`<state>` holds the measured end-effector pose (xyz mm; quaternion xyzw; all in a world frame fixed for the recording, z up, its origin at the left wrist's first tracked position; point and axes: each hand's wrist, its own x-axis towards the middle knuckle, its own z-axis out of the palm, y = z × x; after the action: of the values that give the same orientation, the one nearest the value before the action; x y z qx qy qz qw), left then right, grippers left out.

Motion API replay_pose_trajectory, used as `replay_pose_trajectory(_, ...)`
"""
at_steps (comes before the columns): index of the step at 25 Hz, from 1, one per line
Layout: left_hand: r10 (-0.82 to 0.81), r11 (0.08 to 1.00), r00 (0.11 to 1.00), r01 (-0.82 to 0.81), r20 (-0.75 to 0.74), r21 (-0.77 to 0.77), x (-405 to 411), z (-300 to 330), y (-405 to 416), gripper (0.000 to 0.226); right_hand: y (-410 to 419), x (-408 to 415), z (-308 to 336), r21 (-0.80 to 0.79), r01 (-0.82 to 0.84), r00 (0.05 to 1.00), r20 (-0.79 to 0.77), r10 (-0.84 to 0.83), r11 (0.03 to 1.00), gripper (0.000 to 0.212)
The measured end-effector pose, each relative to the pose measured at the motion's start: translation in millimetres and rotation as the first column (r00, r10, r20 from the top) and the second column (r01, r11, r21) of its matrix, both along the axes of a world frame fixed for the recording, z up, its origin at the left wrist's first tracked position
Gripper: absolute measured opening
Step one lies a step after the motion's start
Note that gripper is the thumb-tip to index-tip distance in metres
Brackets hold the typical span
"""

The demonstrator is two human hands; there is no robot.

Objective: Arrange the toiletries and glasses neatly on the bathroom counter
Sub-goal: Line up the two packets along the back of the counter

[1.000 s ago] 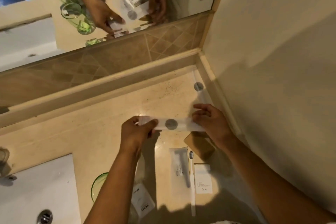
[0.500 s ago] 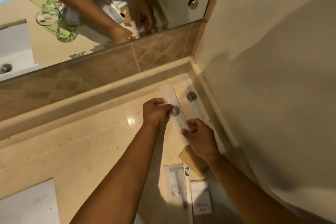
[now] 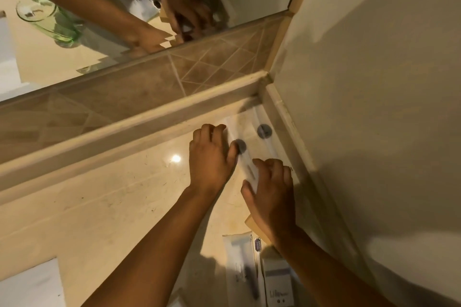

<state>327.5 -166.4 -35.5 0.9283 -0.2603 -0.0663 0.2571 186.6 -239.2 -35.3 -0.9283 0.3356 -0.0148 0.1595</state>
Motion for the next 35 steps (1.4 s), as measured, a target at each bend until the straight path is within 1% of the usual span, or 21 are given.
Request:
replay_pose_trajectory(1,-0.081,0.994,0.994,0.076,0.069,0.072,-1,-5,4,0.047,3,-3,-2,0.015,-0.042,0.999,-0.013,0.042,0.999,0.052)
replay_pose_trajectory(2,-0.157,0.977,0.984,0.142,0.087,0.158,-2,-9,6,0.051,6,-5,-4,0.029,-0.080,0.996,-0.032,0.081,0.996,0.052)
replay_pose_trajectory(4,-0.245,0.927,0.969,0.226,0.030,0.298,-1,-15,6,0.059,11,-7,-8,0.041,-0.128,0.990,-0.055,0.130,0.991,0.058)
replay_pose_trajectory(7,-0.281,0.889,0.959,0.277,-0.043,0.365,3,-22,2,0.067,15,-5,-9,0.064,-0.109,0.990,-0.077,0.114,0.992,0.068)
replay_pose_trajectory(10,-0.324,0.861,0.944,0.318,-0.053,0.396,9,-24,-2,0.071,16,-2,-8,0.086,-0.086,0.991,-0.093,0.094,0.993,0.074)
replay_pose_trajectory(14,-0.340,0.852,0.939,0.330,-0.050,0.407,14,-23,-7,0.071,13,0,-9,0.091,-0.093,0.989,-0.107,0.103,0.992,0.075)
replay_pose_trajectory(20,-0.318,0.863,0.946,0.317,-0.064,0.393,14,-26,-10,0.071,9,2,-11,0.077,-0.093,0.989,-0.106,0.101,0.993,0.073)
replay_pose_trajectory(27,-0.303,0.877,0.952,0.294,-0.037,0.380,12,-30,-13,0.071,1,2,-15,0.111,-0.103,0.990,-0.085,0.113,0.988,0.066)
replay_pose_trajectory(31,-0.291,0.884,0.956,0.282,-0.032,0.373,11,-31,-14,0.071,-1,3,-15,0.127,-0.106,0.990,-0.084,0.117,0.986,0.065)
replay_pose_trajectory(35,-0.285,0.907,0.957,0.284,-0.042,0.310,9,-26,-9,0.068,0,0,-10,0.138,-0.104,0.994,-0.021,0.108,0.985,0.061)
